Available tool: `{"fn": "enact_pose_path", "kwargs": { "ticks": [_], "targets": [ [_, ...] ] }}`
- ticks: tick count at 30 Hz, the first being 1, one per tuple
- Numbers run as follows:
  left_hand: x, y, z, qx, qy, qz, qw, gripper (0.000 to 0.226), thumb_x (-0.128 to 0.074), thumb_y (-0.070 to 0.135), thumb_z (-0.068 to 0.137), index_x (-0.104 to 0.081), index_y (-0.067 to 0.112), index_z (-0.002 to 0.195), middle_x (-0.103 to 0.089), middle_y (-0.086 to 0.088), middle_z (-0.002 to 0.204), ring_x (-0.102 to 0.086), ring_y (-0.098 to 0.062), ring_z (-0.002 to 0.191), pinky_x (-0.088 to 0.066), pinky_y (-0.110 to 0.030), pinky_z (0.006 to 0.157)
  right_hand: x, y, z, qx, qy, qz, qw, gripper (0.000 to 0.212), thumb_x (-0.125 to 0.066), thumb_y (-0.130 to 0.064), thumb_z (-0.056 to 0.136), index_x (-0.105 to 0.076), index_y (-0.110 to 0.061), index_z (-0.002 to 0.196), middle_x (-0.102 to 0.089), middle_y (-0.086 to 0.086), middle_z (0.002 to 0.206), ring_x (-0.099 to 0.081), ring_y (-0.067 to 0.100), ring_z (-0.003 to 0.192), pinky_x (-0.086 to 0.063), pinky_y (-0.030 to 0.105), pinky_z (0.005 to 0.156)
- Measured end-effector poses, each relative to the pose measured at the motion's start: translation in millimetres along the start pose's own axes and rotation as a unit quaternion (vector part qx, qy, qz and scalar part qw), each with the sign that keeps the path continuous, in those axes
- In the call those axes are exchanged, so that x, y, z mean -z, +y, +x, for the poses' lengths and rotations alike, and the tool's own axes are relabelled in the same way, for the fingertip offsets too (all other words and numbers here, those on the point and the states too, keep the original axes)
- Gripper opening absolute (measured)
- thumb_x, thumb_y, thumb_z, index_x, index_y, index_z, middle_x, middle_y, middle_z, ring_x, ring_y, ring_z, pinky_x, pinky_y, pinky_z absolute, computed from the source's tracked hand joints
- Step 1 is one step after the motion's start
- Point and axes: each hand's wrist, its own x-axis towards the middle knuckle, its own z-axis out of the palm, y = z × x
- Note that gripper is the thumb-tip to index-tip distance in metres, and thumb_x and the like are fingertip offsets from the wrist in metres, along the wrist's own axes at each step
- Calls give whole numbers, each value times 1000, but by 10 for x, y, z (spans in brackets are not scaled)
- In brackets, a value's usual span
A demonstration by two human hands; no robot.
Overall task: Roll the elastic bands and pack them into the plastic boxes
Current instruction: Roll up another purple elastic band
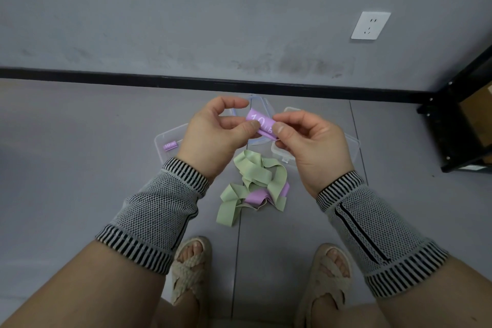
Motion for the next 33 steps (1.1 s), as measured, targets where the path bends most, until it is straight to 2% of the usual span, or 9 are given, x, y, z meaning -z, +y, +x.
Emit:
{"fn": "enact_pose_path", "kwargs": {
  "ticks": [4, 6, 8, 12, 16, 20, 24, 29, 33],
  "targets": [
    [-12, -5, 13, 16, 7, -12, 1000, 17, -66, 9, 84, -58, 19, 95, -72, -5, 71, -69, -15, 70, -51, -26, 64, -3, -6, -7, 8, 3, -19, 1000, 20, -65, -1, 85, -69, -21, 86, -69, -10, 72, -62, 4, 69, -54, 25, 70],
    [-12, -8, 21, 24, 1, -35, 999, 19, -65, 5, 85, -58, 18, 97, -72, -5, 72, -69, -14, 70, -52, -24, 64, -7, 8, -10, -6, 13, 9, 1000, 18, -65, -3, 85, -66, -20, 91, -69, -3, 80, -65, 4, 71, -55, 23, 70],
    [-12, -5, 24, 32, -5, -55, 998, 21, -64, 3, 85, -57, 17, 98, -73, -5, 76, -70, -14, 74, -53, -24, 65, -4, 16, -10, -28, 22, 38, 999, 14, -66, -7, 85, -64, -17, 94, -70, 1, 79, -67, 9, 69, -55, 23, 68],
    [-51, -21, 16, 35, 3, -62, 997, 18, -64, 2, 85, -56, 15, 95, -72, -6, 77, -71, -14, 75, -54, -26, 69, -19, 18, -11, -37, 58, 53, 996, 11, -69, -7, 84, -64, -16, 89, -70, -1, 70, -67, 12, 64, -54, 22, 62],
    [-95, -44, 17, 30, 27, -51, 998, 12, -66, 4, 83, -60, 12, 90, -73, -3, 74, -70, -12, 73, -53, -22, 65, -81, 37, -19, -8, 102, 37, 994, 17, -70, -7, 82, -67, -23, 86, -70, -3, 76, -68, 12, 71, -58, 26, 68],
    [-121, -72, 21, 21, 45, -46, 998, 11, -67, 3, 82, -60, 11, 87, -73, -4, 74, -70, -13, 72, -53, -24, 65, -139, 72, -38, 5, 127, 20, 992, 21, -70, -5, 82, -69, -17, 99, -68, -10, 82, -65, -2, 73, -54, 18, 73],
    [-187, -100, 10, 21, 58, -40, 997, 7, -66, 4, 84, -62, 9, 88, -73, -1, 70, -70, -10, 69, -55, -24, 67, -161, 111, -26, -1, 162, -22, 986, 22, -69, -13, 85, -71, -13, 107, -69, -11, 81, -65, 2, 72, -52, 14, 68],
    [-236, -102, 20, 19, 56, -55, 997, 13, -59, 6, 89, -65, 18, 92, -72, 0, 81, -70, -9, 79, -55, -23, 76, -171, 90, 43, -32, 205, 23, 978, 17, -69, -11, 85, -70, -10, 102, -71, 3, 85, -69, 14, 80, -57, 27, 77],
    [-269, -108, 17, -1, 90, -42, 995, 16, -61, 2, 86, -63, 17, 93, -71, -2, 82, -70, -8, 74, -53, -19, 69, -178, 72, 54, -48, 219, 60, 973, 7, -71, -12, 83, -69, -15, 88, -71, 5, 80, -69, 12, 73, -58, 26, 72]
  ]
}}
